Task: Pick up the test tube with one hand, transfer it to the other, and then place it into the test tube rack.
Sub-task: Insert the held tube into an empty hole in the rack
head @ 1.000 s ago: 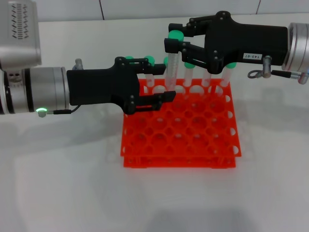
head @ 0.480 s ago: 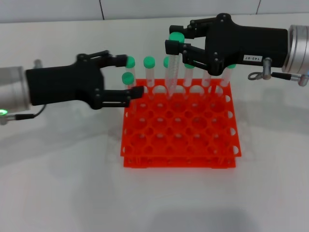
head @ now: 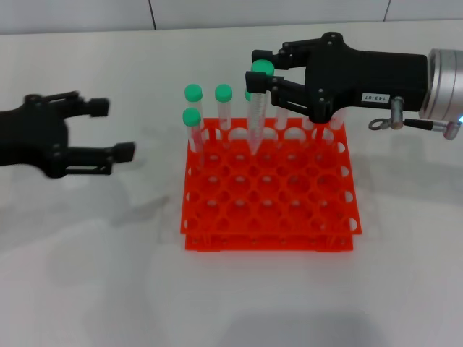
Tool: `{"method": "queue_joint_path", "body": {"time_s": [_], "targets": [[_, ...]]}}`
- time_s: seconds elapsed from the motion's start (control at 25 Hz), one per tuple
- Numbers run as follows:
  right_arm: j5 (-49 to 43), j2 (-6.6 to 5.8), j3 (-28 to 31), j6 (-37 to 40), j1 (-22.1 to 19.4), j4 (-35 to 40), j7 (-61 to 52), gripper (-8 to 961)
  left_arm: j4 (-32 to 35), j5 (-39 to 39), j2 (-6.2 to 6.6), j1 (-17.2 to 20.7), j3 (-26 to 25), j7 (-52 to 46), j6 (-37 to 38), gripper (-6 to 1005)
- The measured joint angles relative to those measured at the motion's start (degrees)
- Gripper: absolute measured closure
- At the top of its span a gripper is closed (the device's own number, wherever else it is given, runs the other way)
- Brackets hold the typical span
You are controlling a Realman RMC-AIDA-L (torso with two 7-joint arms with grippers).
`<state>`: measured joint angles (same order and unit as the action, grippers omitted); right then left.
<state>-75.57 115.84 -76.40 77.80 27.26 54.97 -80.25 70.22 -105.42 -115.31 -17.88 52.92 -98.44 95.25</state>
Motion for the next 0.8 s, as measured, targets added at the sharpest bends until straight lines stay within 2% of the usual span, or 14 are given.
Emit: {"method": "queue_joint_path", "body": {"time_s": [0.12, 0.24, 0.52, 0.8], "targets": [[0.67, -0.01, -0.99, -0.81, 0.08, -0.06, 0.0, 687, 1.14, -3.02, 0.05, -0.34, -4.9, -1.58, 5.2, 105], [0.8, 0.0, -2.31, -2.43, 0.48, -0.06, 0.0, 687, 2.25, -6.41, 0.06, -0.54, -7.25, -3.26, 7.44, 105], [1.79, 0.04, -5.02, -6.06, 0.88, -0.08, -0.12, 687, 3.61, -13.25, -0.57, -1.53, -7.13, -5.0, 8.56, 105], [2.67, 0.06, -7.81, -8.78, 2.23, -0.18, -0.21, 687, 3.56, -14.57, -0.66, -1.95, -7.1, -4.55, 8.61, 105]]}}
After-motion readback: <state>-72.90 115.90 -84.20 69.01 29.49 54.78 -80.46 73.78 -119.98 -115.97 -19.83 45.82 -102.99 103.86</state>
